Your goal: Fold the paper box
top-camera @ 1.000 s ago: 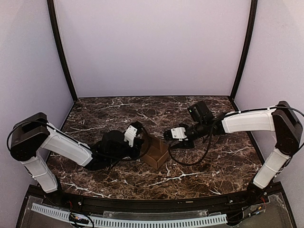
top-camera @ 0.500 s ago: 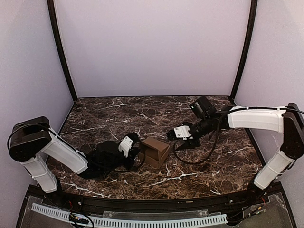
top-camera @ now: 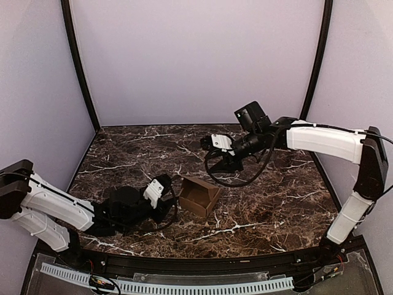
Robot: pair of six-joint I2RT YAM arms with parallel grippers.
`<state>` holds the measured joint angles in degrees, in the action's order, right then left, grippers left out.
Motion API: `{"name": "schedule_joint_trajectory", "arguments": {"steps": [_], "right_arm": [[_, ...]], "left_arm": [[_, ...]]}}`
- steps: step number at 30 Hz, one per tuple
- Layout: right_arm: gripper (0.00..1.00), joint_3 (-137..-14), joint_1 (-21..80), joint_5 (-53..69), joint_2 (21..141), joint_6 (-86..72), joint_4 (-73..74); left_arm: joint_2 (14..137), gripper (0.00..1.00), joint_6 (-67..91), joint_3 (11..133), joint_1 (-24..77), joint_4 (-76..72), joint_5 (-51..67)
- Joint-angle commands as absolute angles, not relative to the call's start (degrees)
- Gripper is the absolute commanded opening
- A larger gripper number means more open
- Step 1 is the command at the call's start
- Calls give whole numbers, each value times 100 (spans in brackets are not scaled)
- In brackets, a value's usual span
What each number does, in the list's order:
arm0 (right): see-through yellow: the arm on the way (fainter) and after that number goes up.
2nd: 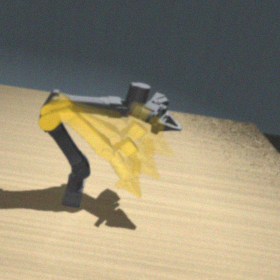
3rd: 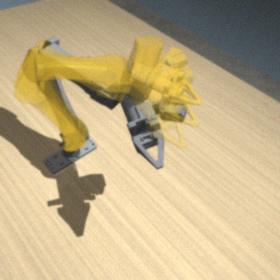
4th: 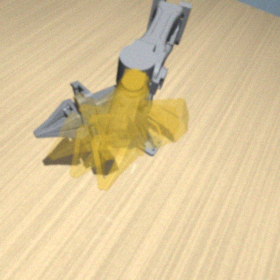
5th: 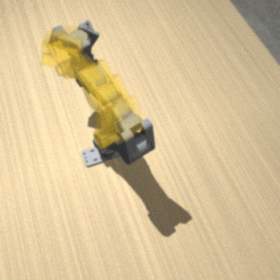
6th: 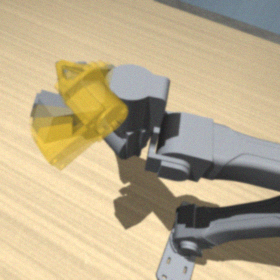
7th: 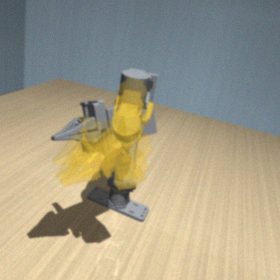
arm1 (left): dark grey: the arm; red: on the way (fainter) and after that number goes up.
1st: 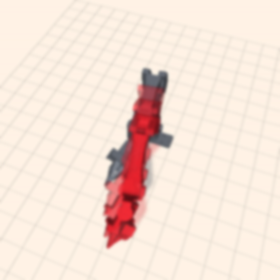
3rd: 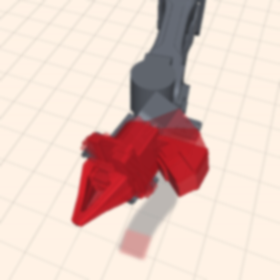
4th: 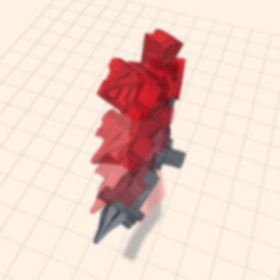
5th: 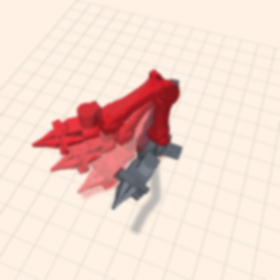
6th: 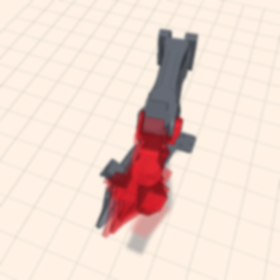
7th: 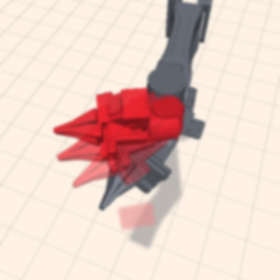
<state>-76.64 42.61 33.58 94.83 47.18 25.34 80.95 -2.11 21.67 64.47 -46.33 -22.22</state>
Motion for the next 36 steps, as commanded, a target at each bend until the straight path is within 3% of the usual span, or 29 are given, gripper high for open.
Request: {"name": "schedule_joint_trajectory", "arguments": {"steps": [1, 9, 14, 22, 26, 36], "right_arm": [[48, -7752, 4682, 3301, 9832, 4408, 2443], [46, -7253, 5337, 2337, 10263, 4473, 2161], [46, -7171, 5440, 1498, 10490, 4168, 1781], [49, -7241, 5435, 1515, 10413, 4095, 2029], [51, -7209, 5417, 1592, 10175, 4189, 2187], [56, -7131, 5247, 2128, 9972, 4819, 2722]], "left_arm": [[6889, 41, -48, 1950, 6901, -3206, -2829], [4604, 48, 1150, 2485, 7171, -198, -3589], [5430, 55, 1983, 3067, 7163, 396, -4020], [7134, 65, 2713, 3788, 7066, -448, -3850], [7467, 68, 3083, 3763, 6558, -826, -3095], [8216, 61, 3233, 3729, 5534, -1429, -181]]}}
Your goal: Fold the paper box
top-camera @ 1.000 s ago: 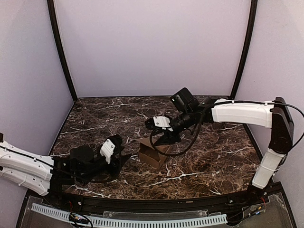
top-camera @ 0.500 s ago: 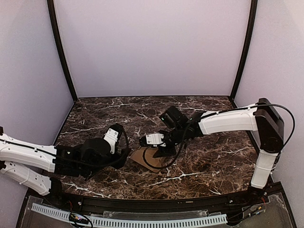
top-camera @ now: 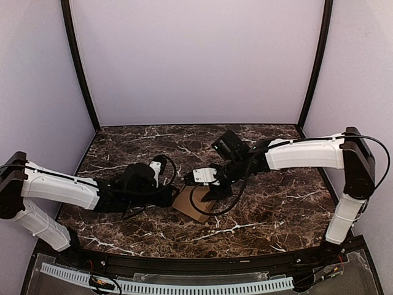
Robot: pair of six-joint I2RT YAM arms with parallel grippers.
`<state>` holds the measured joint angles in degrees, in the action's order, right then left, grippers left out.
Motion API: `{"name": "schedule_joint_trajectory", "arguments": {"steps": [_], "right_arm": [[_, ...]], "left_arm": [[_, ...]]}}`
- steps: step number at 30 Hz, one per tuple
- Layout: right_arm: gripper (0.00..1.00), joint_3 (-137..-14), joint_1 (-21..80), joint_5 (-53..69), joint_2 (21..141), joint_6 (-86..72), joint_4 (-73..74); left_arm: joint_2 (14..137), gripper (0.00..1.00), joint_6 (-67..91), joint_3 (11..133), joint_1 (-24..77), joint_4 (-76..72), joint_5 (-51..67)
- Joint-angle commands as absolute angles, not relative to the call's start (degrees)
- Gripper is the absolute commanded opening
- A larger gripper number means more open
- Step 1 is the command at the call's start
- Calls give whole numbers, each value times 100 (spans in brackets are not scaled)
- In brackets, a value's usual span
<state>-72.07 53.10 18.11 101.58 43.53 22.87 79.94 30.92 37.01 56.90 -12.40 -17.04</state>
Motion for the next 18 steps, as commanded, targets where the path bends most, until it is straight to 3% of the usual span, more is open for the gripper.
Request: {"name": "schedule_joint_trajectory", "arguments": {"steps": [1, 4, 11, 18], "right_arm": [[56, -7084, 5251, 2125, 9937, 4975, 2769], [58, -7007, 5247, 1987, 9934, 5205, 2839], [58, -7017, 5247, 1886, 10182, 5199, 2883], [58, -6948, 5234, 1779, 10251, 5248, 2879]], "left_arm": [[8342, 61, 3214, 3763, 5506, -1350, -99], [8632, 60, 3152, 3914, 5487, -1281, 472], [9206, 45, 3387, 4093, 5431, -1452, 999], [9116, 44, 3600, 4215, 5370, -1205, 1063]]}}
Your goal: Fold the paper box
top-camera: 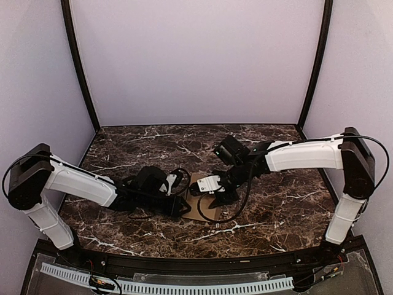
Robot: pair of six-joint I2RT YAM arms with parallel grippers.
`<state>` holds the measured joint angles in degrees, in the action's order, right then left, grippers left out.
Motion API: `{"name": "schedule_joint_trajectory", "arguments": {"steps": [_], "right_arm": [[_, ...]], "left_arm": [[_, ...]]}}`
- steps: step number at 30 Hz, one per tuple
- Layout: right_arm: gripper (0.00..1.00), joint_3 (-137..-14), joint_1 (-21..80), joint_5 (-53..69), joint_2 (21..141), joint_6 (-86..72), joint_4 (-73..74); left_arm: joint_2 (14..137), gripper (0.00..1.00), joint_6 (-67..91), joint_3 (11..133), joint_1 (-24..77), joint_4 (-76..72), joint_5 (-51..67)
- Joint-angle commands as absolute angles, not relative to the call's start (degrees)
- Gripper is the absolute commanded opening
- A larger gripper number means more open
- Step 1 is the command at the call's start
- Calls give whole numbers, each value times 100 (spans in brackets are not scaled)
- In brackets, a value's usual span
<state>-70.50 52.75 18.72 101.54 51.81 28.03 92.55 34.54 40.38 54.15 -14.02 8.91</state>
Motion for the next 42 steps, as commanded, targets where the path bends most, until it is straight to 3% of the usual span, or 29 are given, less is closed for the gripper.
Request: {"name": "schedule_joint_trajectory", "arguments": {"steps": [1, 6, 10, 19, 30, 34, 42], "right_arm": [[58, -6970, 5219, 1791, 10242, 5241, 2901], [60, -7298, 4977, 2251, 10148, 5178, 3231], [67, -7313, 4905, 2151, 10097, 5447, 3430], [66, -6997, 4852, 1627, 9954, 5755, 3051], [70, -6723, 4859, 1352, 10275, 6080, 2356], [69, -6696, 4860, 1396, 10313, 6099, 2339], [67, -6703, 4860, 1435, 10357, 6085, 2365]], "left_arm": [[9084, 46, 3597, 4281, 5370, -1130, 1002], [8616, 57, 3505, 4506, 5367, -455, 581], [8614, 60, 3379, 4749, 5367, 92, 517], [9062, 53, 3420, 4988, 5363, 221, 989], [9606, 57, 3579, 5406, 5364, 433, 1368], [9753, 51, 3685, 5508, 5362, 332, 1655], [9744, 50, 3577, 5665, 5364, 768, 1273]]}}
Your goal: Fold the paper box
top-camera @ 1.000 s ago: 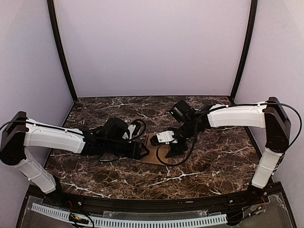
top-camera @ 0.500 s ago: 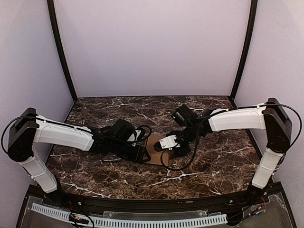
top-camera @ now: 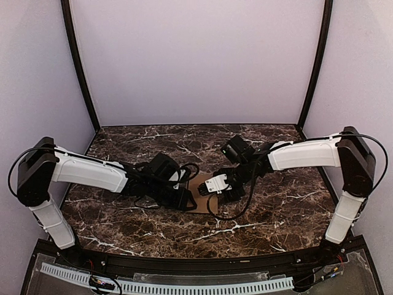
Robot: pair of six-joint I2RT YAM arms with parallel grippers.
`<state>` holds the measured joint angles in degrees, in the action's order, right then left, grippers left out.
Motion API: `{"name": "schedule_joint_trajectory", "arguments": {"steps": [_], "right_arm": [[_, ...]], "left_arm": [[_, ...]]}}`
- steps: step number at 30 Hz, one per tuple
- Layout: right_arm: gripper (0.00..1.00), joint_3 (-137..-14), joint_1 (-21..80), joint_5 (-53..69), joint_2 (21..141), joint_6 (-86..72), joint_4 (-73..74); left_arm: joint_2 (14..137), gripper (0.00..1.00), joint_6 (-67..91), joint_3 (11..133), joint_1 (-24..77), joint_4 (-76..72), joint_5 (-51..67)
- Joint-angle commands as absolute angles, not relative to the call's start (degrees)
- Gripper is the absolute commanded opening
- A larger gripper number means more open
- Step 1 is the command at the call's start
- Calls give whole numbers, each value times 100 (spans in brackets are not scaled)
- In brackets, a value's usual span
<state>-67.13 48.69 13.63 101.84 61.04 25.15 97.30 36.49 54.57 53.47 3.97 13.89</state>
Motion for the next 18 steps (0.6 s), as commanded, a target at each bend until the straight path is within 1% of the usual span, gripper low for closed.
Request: {"name": "schedule_joint_trajectory", "arguments": {"steps": [1, 9, 18], "right_arm": [[67, -6718, 4860, 1447, 10376, 6070, 2378], [67, -6768, 4860, 1481, 10422, 6003, 2411], [66, -6697, 4860, 1328, 10409, 5915, 2264]], "left_arm": [[9742, 50, 3564, 5663, 5369, 788, 1226], [9943, 49, 3465, 5569, 5367, 664, 1060], [9819, 46, 3190, 5522, 5369, 978, 393]]}}
